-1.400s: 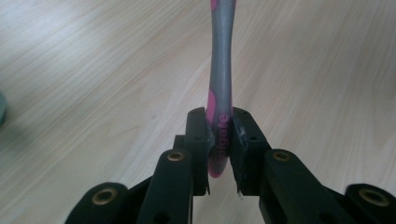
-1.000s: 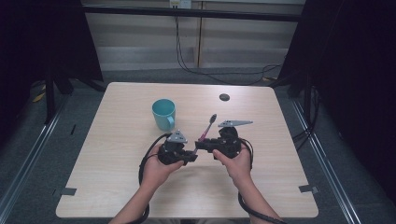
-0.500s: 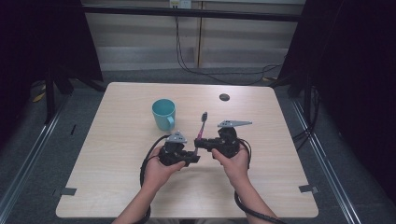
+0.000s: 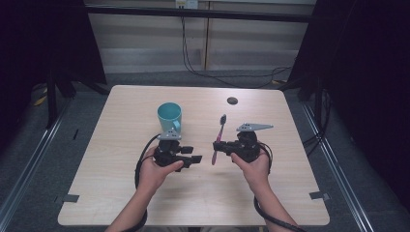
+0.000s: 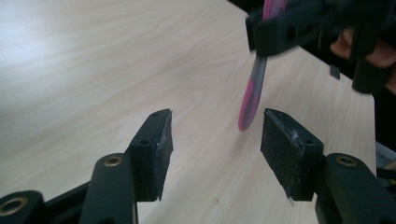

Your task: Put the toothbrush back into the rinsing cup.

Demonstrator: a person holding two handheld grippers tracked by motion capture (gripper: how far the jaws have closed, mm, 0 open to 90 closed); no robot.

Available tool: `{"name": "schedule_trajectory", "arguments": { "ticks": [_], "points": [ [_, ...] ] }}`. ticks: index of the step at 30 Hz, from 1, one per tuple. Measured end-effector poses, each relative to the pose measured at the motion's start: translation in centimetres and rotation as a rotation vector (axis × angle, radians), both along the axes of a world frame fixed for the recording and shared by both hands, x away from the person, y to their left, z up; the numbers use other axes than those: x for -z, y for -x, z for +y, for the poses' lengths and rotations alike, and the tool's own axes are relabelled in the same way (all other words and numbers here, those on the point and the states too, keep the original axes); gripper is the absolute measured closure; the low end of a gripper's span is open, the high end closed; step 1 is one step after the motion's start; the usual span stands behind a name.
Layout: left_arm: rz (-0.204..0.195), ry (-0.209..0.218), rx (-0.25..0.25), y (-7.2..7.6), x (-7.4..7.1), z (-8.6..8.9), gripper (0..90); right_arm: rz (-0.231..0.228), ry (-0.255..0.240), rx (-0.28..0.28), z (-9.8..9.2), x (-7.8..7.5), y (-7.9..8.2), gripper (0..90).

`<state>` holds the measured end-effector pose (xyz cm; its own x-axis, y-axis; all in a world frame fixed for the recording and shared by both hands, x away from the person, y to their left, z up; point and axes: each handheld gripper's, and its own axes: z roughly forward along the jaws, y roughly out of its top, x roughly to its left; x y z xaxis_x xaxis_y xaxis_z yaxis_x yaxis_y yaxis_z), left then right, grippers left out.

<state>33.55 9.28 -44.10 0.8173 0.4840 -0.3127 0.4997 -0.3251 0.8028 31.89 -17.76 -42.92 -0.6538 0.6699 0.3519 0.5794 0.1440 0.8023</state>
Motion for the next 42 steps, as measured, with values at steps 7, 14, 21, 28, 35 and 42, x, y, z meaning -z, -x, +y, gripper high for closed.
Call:
{"name": "schedule_trajectory", "arguments": {
  "ticks": [7, 14, 21, 28, 35, 42],
  "points": [
    [-0.047, 0.05, 0.001, -0.7, -3.1, -0.8, 45.1, 0.006, 0.028, -0.037, 0.9, 0.4, 0.2, 84.8],
    [-0.044, 0.079, 0.016, -0.9, -3.9, -1.8, 46.9, 0.003, 0.03, -0.055, 1.7, 0.4, 0.3, 84.7],
    [-0.061, 0.096, 0.01, -1.1, -4.4, -2.2, 50.2, 0.008, 0.057, -0.098, 3.2, 0.4, 0.3, 84.7],
    [-0.065, 0.08, 0.008, -1.1, -4.6, -2.1, 58.0, 0.005, 0.067, -0.125, 4.1, 0.4, 0.4, 84.7],
    [-0.054, 0.086, 0.015, -1.0, -4.8, -2.1, 66.9, 0.004, 0.075, -0.145, 4.7, 0.4, 0.4, 84.7],
    [-0.035, 0.066, 0.0, -0.9, -5.1, -1.8, 84.1, -0.011, 0.078, -0.161, 4.8, 0.3, 0.5, 84.6]
  ]
}}
